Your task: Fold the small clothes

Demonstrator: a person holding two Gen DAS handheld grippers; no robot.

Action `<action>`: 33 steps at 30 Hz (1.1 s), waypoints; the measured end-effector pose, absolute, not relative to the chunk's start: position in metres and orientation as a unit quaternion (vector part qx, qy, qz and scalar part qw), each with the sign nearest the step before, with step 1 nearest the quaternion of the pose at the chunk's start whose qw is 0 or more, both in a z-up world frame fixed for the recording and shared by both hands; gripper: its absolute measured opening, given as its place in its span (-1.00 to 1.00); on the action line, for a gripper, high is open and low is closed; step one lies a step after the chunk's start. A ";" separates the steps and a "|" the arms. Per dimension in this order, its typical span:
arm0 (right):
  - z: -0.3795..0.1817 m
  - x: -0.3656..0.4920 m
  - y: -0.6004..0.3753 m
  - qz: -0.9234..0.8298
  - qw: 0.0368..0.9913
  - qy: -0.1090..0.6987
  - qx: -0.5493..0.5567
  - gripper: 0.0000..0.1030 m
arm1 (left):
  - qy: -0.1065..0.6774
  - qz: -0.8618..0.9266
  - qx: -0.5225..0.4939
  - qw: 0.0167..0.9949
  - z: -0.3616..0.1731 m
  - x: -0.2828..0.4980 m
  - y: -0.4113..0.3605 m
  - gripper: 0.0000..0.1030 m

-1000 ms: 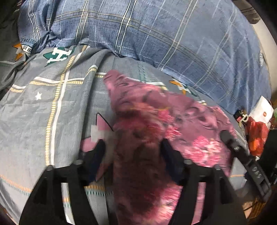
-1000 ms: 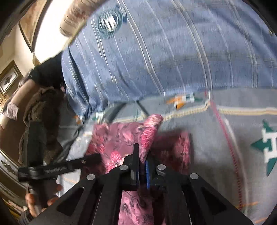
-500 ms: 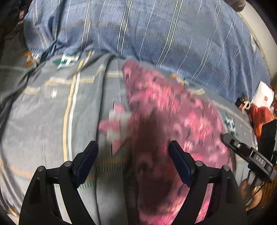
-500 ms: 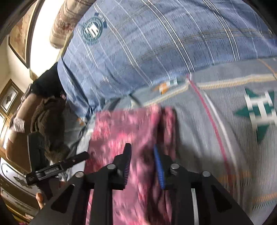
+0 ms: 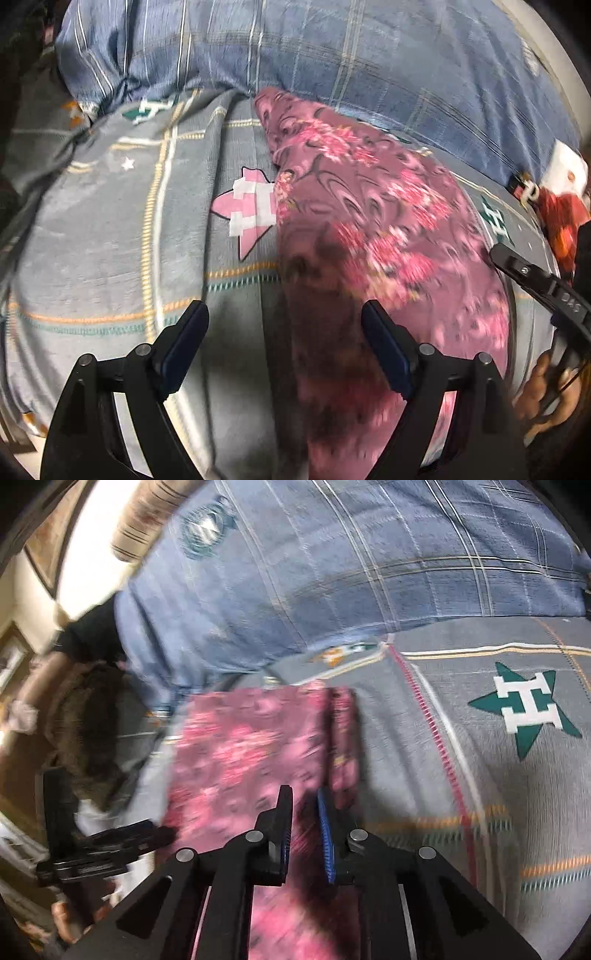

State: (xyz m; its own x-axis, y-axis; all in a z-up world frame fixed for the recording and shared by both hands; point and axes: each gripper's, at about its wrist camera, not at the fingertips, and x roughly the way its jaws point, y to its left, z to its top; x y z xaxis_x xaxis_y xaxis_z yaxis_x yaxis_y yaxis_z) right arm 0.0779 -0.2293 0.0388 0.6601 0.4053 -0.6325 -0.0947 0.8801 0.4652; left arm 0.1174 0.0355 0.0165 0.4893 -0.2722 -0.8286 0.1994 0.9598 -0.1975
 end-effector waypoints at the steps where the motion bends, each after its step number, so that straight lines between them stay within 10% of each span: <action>1: 0.038 0.068 -0.230 0.145 0.887 0.391 0.200 -0.26 | 0.481 -0.138 -0.038 0.865 0.017 0.108 0.038 0.67; 3: 0.032 0.052 -0.228 0.142 0.887 0.397 0.189 -0.14 | 0.482 -0.142 -0.043 0.864 0.012 0.099 0.039 0.67; 4: 0.025 0.048 -0.226 0.137 0.887 0.404 0.177 -0.22 | 0.487 -0.142 -0.045 0.860 0.007 0.097 0.039 0.67; 5: 0.019 0.045 -0.223 0.134 0.887 0.413 0.160 -0.81 | 0.496 -0.142 -0.043 0.855 0.000 0.095 0.037 0.67; 11: 0.017 0.040 -0.237 0.089 0.901 0.392 0.166 -1.00 | 0.502 -0.130 -0.014 0.855 -0.013 0.085 0.026 0.69; 33: 0.007 0.028 -0.205 0.102 0.883 0.440 0.132 -0.75 | 0.511 -0.128 -0.020 0.850 -0.021 0.076 0.027 0.71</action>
